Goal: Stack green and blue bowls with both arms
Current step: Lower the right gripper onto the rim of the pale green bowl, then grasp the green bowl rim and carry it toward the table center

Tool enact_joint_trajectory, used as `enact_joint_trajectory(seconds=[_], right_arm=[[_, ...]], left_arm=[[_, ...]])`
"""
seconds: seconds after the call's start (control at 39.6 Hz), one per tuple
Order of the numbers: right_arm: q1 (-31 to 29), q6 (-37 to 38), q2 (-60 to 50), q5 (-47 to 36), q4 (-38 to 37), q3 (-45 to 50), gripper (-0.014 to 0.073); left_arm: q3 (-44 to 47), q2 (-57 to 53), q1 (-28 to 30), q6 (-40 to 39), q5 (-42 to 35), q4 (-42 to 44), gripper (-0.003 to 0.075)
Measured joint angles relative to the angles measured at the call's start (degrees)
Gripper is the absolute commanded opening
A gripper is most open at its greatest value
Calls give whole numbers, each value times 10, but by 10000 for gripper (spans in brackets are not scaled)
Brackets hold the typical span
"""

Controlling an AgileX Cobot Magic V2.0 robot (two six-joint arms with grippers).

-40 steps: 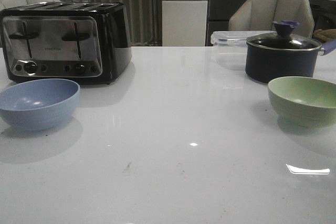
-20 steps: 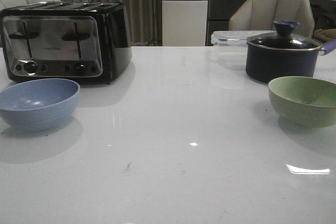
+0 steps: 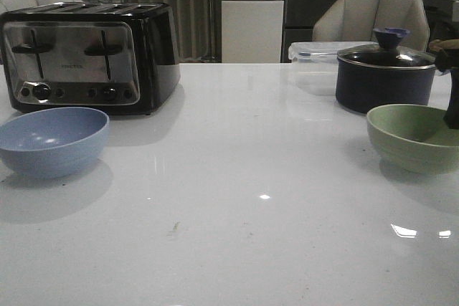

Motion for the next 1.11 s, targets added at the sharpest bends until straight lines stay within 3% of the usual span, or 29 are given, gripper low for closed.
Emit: enact_joint_trajectory(seconds=[0.3,0.53,0.73,1.11], right_arm=[[0,0,36,12,0,-42,235],[0,0,36,28,0,-43,211],[0,0,36,43,-7,-43,45],[12,-19,7,67,-16,-51,37]], left_arm=[[0,0,0,0,0,0,582],[0,0,0,0,0,0,582],[0,0,0,0,0,0,582],[0,0,0,0,0,0,582]])
